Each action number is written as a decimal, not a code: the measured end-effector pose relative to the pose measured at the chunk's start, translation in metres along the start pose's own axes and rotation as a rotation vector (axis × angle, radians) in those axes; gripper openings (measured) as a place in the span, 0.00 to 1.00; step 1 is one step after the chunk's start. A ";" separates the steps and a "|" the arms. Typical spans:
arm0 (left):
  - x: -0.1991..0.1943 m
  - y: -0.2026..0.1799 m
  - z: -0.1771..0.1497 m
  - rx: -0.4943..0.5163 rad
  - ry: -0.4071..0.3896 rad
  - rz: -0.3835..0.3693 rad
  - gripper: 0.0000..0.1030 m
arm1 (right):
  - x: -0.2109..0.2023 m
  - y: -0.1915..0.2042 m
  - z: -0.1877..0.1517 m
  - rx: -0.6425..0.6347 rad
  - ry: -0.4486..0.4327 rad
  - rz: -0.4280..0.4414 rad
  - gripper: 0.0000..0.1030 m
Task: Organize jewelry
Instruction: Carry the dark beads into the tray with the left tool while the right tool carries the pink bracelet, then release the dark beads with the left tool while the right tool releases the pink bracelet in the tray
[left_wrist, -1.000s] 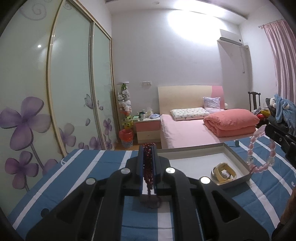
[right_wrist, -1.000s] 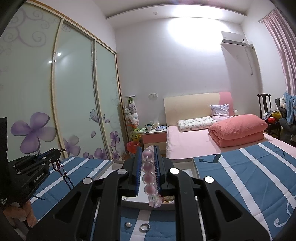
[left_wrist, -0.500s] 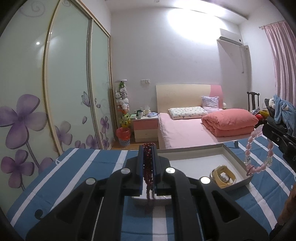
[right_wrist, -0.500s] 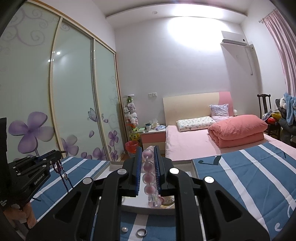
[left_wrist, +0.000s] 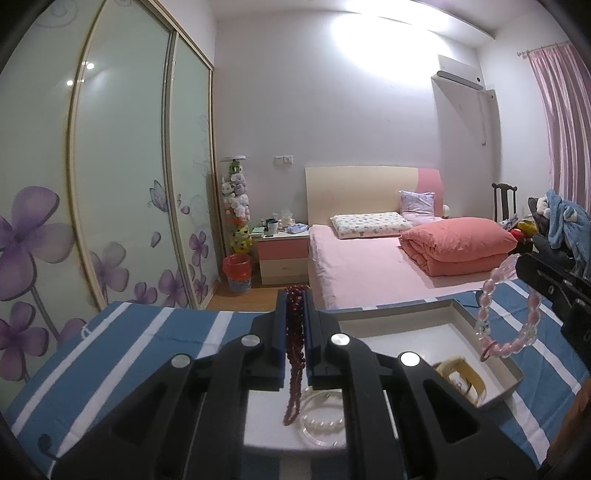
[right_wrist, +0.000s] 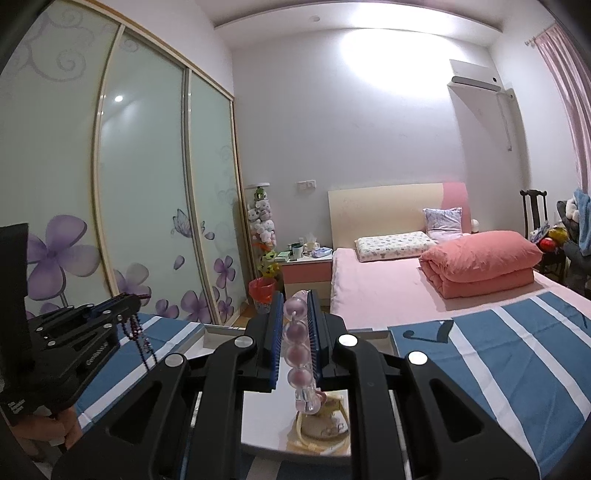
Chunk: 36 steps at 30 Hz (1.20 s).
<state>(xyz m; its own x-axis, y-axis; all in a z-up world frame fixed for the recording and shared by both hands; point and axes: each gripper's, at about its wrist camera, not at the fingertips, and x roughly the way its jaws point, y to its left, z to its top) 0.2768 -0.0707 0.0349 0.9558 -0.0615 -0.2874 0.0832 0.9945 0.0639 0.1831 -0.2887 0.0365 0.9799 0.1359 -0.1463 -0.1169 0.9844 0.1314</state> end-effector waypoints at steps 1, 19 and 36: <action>0.006 -0.001 0.000 -0.005 0.004 -0.008 0.08 | 0.004 0.001 -0.001 -0.001 0.005 0.000 0.14; 0.072 -0.016 -0.013 -0.016 0.093 -0.059 0.09 | 0.054 -0.003 -0.023 0.036 0.133 0.038 0.14; 0.075 -0.018 -0.018 -0.020 0.093 -0.072 0.33 | 0.050 -0.005 -0.018 0.048 0.103 0.032 0.45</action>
<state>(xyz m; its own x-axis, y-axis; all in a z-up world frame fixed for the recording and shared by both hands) 0.3415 -0.0921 -0.0048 0.9171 -0.1255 -0.3783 0.1440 0.9894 0.0207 0.2294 -0.2851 0.0109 0.9535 0.1807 -0.2413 -0.1379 0.9732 0.1838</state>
